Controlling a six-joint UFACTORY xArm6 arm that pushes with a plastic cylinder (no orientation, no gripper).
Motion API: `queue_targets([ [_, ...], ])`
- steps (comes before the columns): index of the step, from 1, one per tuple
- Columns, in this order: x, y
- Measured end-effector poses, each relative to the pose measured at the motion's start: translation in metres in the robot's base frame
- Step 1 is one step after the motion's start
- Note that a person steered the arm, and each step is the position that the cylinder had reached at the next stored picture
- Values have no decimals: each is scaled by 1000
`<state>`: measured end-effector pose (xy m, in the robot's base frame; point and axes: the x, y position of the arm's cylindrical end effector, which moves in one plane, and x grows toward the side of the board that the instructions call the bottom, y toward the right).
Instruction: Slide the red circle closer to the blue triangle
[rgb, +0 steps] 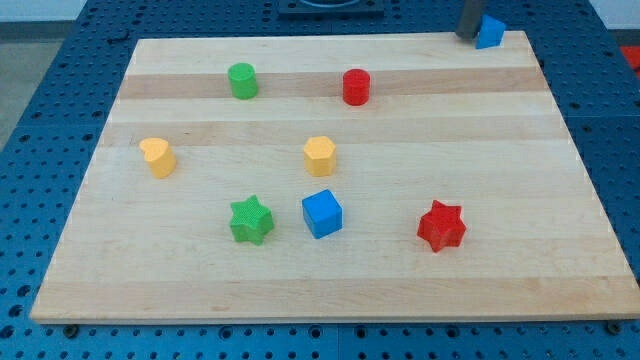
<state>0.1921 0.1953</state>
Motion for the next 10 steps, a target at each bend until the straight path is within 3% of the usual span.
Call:
queue_targets([
  [1,12,-39],
  [3,112,-59],
  [4,136,-118],
  [5,142,-177],
  [7,142,-226],
  [10,108,-199],
])
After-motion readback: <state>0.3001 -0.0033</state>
